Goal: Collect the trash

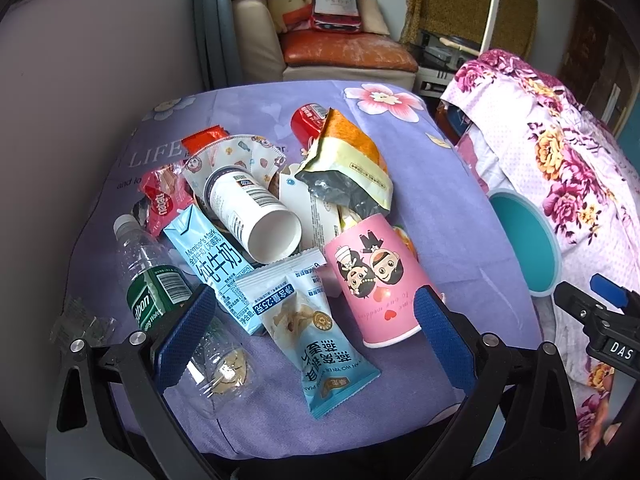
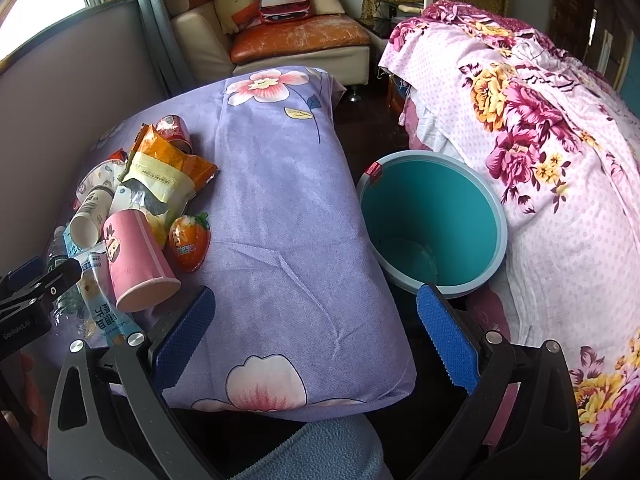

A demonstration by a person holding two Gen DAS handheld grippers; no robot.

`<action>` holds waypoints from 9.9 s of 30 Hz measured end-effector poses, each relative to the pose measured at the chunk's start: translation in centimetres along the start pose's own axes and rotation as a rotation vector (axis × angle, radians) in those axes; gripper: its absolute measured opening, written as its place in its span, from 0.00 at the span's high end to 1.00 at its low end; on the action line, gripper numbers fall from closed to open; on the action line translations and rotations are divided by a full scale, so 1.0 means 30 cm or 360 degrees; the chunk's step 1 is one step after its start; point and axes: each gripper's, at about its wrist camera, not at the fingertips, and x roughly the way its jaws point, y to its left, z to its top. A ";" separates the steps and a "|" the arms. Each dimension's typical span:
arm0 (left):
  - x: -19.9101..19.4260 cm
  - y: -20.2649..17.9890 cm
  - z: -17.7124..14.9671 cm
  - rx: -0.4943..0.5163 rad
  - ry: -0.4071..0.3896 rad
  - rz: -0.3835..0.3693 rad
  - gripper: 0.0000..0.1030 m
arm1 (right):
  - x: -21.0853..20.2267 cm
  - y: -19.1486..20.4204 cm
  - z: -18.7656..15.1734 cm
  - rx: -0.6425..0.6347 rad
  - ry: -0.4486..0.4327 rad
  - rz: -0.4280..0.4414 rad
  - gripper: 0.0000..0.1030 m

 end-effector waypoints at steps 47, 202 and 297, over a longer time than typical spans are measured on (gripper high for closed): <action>0.009 0.046 -0.013 -0.0011 0.0016 0.0015 0.04 | 0.024 0.068 0.042 -0.0053 0.0096 0.0020 0.06; 0.442 -0.827 0.199 0.0504 0.0561 -0.0618 0.13 | 0.292 -0.742 0.146 0.0809 0.0179 0.0180 0.29; 0.213 0.402 -0.066 -0.0431 0.0349 -0.0191 0.06 | 0.215 0.418 -0.002 -0.0295 0.0493 0.0562 0.81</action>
